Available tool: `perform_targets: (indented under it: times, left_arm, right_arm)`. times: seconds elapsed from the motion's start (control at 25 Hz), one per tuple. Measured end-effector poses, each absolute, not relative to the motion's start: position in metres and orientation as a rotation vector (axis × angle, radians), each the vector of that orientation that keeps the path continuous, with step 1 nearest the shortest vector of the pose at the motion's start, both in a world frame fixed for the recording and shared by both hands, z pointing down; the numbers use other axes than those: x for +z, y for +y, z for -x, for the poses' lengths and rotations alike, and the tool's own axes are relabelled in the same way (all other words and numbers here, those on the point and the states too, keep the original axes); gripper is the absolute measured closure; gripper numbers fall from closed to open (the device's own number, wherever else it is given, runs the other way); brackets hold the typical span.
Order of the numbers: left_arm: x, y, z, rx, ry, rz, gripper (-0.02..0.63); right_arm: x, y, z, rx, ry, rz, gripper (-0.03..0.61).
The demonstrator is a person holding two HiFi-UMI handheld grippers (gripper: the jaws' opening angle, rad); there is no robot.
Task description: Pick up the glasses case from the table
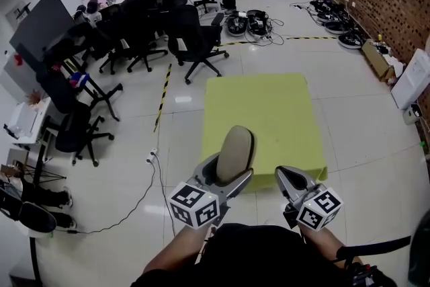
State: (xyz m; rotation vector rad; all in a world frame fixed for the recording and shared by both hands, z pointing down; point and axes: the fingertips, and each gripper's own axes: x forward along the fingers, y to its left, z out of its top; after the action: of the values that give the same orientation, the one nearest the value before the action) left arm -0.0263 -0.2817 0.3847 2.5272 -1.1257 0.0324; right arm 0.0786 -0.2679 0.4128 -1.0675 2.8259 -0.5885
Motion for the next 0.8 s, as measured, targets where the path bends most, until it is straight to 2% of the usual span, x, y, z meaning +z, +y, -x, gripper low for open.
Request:
perform_targets:
  times: [0.8]
  left_arm:
    - [0.381,-0.247,0.081,0.02,-1.025,-2.599,0.224]
  right_arm:
    - [0.413,-0.236,-0.027,-0.536,2.838,1.187,0.578]
